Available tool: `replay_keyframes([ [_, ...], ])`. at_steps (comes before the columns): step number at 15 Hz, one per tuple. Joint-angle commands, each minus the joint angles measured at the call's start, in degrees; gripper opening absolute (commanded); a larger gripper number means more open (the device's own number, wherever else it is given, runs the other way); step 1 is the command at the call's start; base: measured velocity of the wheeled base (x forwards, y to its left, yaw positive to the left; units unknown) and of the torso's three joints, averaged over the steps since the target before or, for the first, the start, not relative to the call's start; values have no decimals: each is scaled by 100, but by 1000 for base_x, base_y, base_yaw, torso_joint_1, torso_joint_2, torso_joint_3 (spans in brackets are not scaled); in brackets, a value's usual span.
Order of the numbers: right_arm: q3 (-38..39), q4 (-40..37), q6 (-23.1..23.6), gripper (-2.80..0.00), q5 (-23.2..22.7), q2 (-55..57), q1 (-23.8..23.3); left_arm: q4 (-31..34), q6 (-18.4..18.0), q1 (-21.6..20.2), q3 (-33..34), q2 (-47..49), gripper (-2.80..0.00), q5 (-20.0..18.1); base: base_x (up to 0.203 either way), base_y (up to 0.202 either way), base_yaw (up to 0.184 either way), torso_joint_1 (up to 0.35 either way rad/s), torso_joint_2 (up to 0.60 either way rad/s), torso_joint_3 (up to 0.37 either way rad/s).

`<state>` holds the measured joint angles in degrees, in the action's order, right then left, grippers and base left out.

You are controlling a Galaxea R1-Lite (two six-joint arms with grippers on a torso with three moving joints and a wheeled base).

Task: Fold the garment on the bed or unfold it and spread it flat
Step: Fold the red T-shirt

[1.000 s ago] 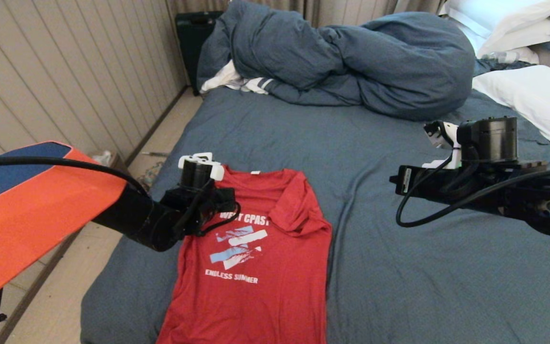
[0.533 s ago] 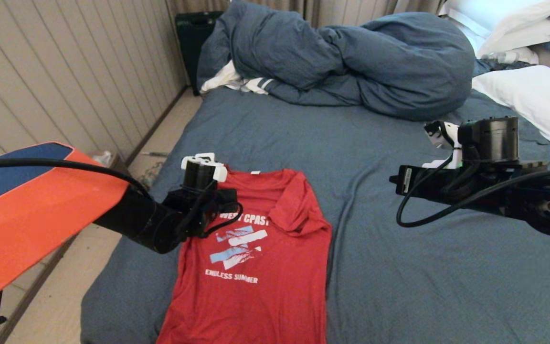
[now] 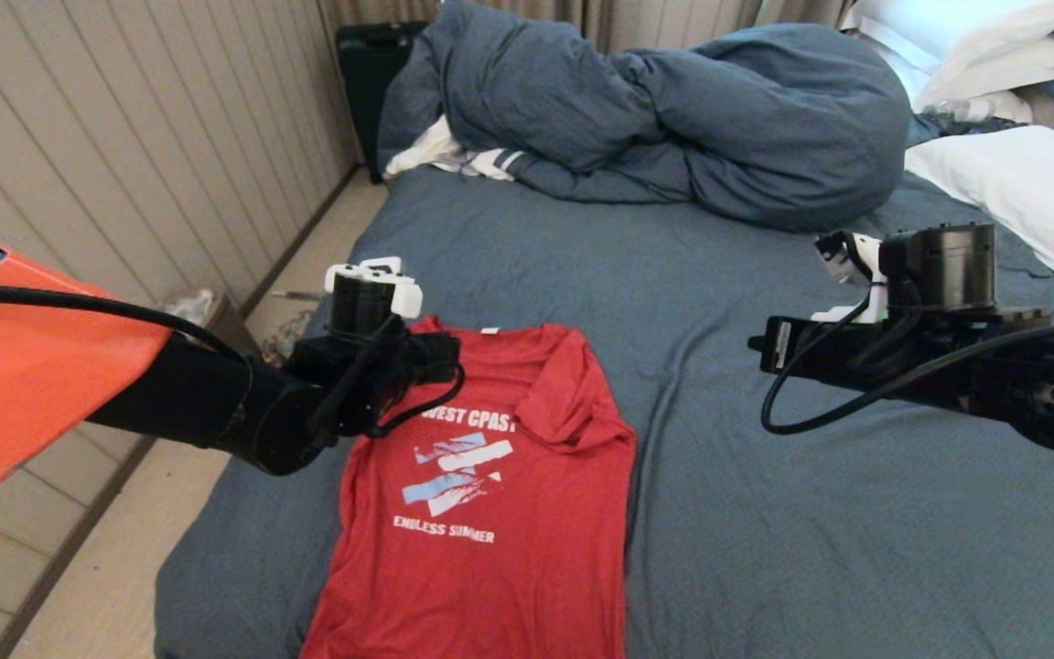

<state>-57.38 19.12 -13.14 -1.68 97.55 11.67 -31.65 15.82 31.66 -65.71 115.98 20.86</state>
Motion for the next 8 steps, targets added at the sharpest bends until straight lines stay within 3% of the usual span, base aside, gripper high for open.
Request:
replay_keyframes([
  [1,-1,13,-13,-280,-8,0,-7,-6,8,143,26,-63,0,15,0,0,0,0,0,0],
  [3,-1,13,-4,-280,1,-17,-7,-24,-131,203,110,70,0,15,0,0,0,0,0,0],
  [6,-1,13,-7,-280,-48,-25,-95,-30,-865,234,469,413,0,-20,0,0,0,0,0,0],
  [8,-1,13,-13,-280,-87,-25,-104,-36,-992,234,424,555,0,-38,0,0,0,0,0,0],
])
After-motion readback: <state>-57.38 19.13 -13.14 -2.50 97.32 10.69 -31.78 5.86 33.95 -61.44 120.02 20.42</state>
